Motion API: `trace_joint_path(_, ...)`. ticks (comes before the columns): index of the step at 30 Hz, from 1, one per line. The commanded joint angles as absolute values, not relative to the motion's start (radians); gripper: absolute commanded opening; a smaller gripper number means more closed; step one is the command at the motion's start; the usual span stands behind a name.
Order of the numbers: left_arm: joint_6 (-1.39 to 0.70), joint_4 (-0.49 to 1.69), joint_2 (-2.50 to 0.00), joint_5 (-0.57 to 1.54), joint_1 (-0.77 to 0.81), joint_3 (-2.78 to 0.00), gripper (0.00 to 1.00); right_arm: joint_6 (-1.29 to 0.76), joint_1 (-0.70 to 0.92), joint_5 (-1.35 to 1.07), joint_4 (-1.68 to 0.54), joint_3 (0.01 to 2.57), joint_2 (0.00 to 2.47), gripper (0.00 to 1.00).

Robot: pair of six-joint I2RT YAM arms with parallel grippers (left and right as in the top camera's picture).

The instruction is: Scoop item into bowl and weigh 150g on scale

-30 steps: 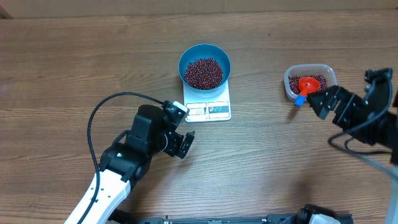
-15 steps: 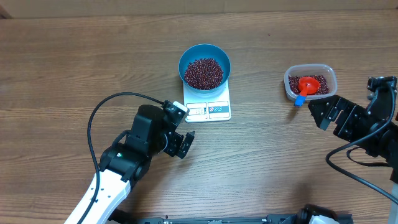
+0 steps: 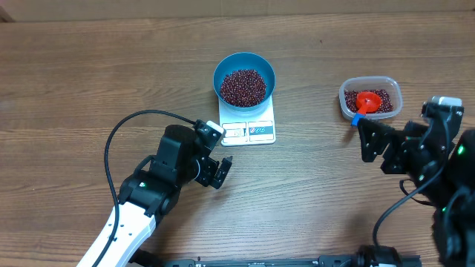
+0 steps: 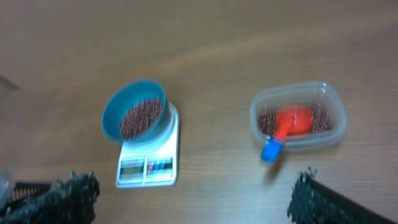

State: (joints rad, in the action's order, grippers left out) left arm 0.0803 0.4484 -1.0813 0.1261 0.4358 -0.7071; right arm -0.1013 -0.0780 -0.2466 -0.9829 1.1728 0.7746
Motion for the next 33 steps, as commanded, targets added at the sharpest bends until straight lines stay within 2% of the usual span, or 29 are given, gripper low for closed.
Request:
trace_joint_path(1,0.071,0.448,-1.086,0.120,0.432,-0.704,1.00,-0.096,-0.060,-0.191,-0.873,1.022,0.680,1.00)
trace_joint_path(13,0.071,0.448,-1.086,0.120,0.432,-0.704,1.00,-0.096,-0.027,-0.183,-0.260,0.407,0.316,1.00)
trace_joint_path(17,0.071,0.448,-1.086,0.120,0.432,-0.704,1.00,-0.096,-0.011,-0.183,-0.128,0.260,0.229,1.00)
trace_joint_path(22,0.071,0.448,-1.086,0.120,0.432,-0.704,1.00,-0.096,0.002,-0.175,-0.048,0.141,0.146,1.00)
trace_joint_path(33,0.071,0.448,-1.086,0.120,0.432,-0.704,0.99,-0.096,0.002,-0.172,-0.034,0.026,0.043,1.00)
